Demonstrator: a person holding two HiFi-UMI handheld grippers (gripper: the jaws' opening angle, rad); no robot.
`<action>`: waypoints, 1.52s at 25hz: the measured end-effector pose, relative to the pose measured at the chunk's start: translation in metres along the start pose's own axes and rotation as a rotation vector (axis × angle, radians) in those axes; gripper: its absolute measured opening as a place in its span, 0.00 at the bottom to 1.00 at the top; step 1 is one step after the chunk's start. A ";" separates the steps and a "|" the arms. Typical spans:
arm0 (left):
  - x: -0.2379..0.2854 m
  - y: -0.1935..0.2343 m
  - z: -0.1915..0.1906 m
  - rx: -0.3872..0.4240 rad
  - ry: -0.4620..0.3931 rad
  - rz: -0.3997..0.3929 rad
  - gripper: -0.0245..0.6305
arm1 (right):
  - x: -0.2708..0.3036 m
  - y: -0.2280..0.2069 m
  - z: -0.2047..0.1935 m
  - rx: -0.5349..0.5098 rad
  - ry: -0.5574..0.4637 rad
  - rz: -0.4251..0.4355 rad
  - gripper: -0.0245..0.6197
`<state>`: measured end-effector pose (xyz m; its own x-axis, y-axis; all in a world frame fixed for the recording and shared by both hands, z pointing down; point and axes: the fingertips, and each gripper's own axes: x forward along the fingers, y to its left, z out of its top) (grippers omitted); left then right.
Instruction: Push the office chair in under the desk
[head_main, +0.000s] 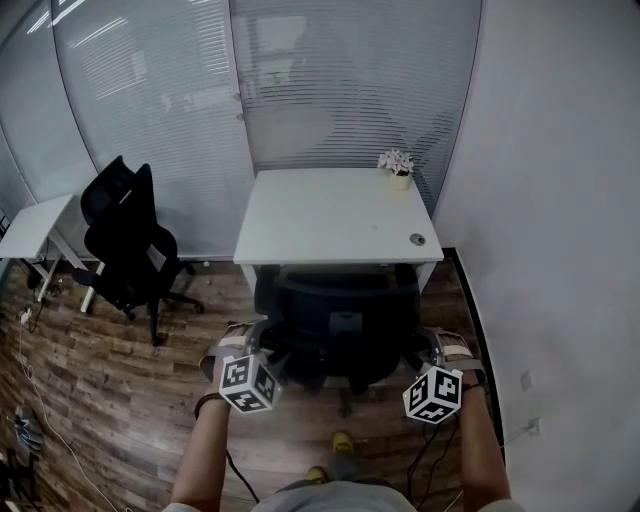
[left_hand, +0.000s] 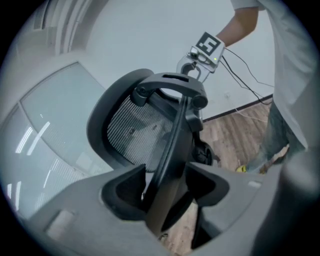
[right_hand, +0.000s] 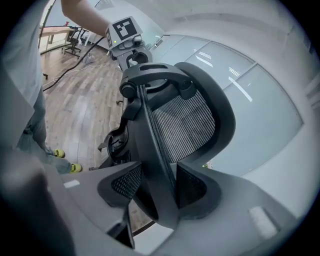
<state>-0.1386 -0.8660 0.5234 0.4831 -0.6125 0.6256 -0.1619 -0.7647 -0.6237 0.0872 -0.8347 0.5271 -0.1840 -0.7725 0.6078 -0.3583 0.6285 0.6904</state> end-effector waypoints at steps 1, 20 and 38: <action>-0.002 0.000 0.000 -0.019 -0.008 0.005 0.41 | -0.001 0.000 0.000 0.000 0.007 -0.014 0.35; -0.074 0.021 0.011 -0.504 -0.274 0.248 0.20 | -0.074 -0.028 0.028 0.560 -0.206 -0.303 0.12; -0.144 0.031 0.015 -0.736 -0.418 0.461 0.04 | -0.132 -0.033 0.036 0.991 -0.379 -0.386 0.04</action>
<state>-0.2005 -0.7989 0.4070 0.4817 -0.8720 0.0869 -0.8426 -0.4881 -0.2273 0.0907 -0.7566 0.4103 -0.1096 -0.9832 0.1463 -0.9885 0.1232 0.0872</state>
